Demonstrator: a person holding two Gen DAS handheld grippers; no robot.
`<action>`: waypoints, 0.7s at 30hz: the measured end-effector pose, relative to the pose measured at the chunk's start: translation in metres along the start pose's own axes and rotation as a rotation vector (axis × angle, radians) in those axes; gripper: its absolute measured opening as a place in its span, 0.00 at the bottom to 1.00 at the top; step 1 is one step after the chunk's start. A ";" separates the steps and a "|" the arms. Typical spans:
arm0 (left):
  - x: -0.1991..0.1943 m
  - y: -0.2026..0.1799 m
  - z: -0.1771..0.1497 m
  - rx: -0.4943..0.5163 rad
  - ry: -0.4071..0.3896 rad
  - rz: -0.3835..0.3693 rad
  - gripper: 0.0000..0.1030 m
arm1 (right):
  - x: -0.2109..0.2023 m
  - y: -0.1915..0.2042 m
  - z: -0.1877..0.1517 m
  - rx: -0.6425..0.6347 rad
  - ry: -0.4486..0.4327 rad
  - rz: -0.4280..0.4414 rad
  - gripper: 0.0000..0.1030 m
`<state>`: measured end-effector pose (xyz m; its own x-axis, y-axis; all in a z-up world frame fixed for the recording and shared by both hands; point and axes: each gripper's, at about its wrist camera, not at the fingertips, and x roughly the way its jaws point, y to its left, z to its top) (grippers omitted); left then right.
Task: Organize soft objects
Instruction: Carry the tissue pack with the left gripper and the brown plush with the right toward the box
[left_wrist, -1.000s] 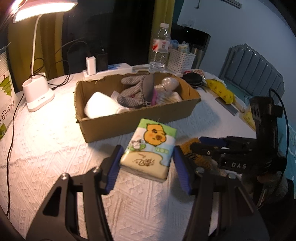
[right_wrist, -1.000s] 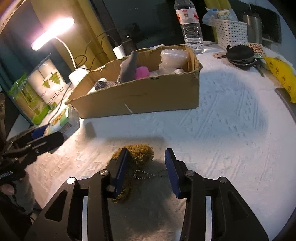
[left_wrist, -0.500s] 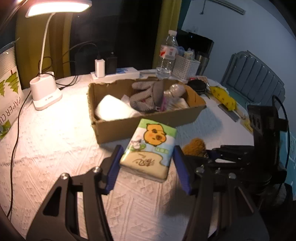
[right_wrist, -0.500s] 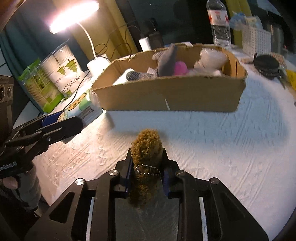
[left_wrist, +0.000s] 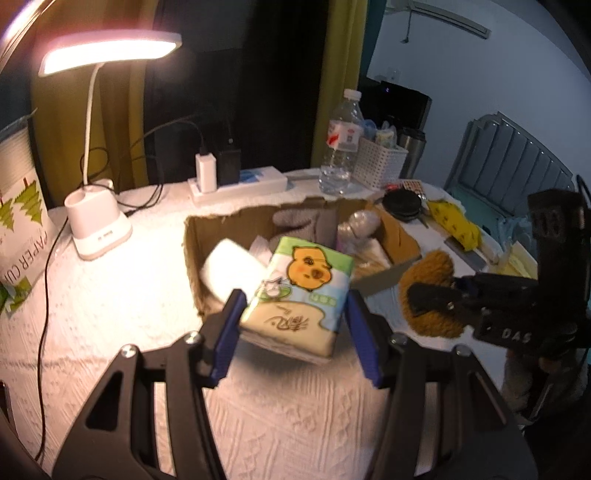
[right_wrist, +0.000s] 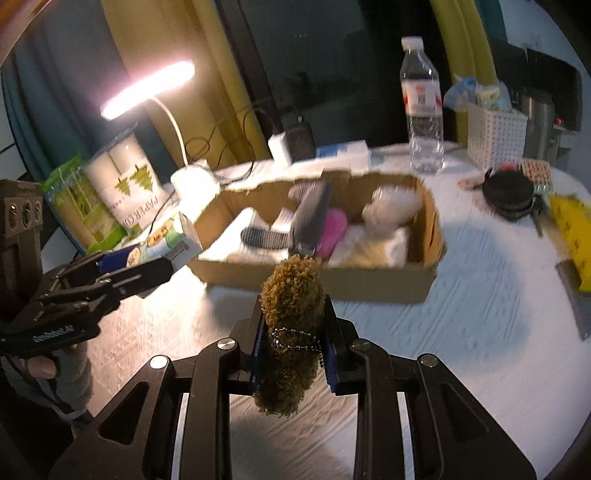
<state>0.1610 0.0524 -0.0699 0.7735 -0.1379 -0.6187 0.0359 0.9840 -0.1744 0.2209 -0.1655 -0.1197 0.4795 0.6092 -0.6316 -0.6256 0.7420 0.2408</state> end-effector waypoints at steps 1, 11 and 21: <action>0.001 -0.001 0.004 0.000 -0.007 0.005 0.55 | -0.003 -0.003 0.005 -0.003 -0.012 0.000 0.27; 0.019 -0.004 0.029 -0.027 -0.029 0.053 0.55 | -0.008 -0.029 0.039 -0.012 -0.073 0.015 0.27; 0.045 -0.005 0.040 -0.041 -0.011 0.083 0.55 | 0.003 -0.041 0.058 -0.015 -0.095 0.060 0.27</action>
<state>0.2210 0.0458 -0.0661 0.7797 -0.0543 -0.6238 -0.0544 0.9866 -0.1538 0.2833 -0.1784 -0.0889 0.4963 0.6768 -0.5438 -0.6641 0.6993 0.2643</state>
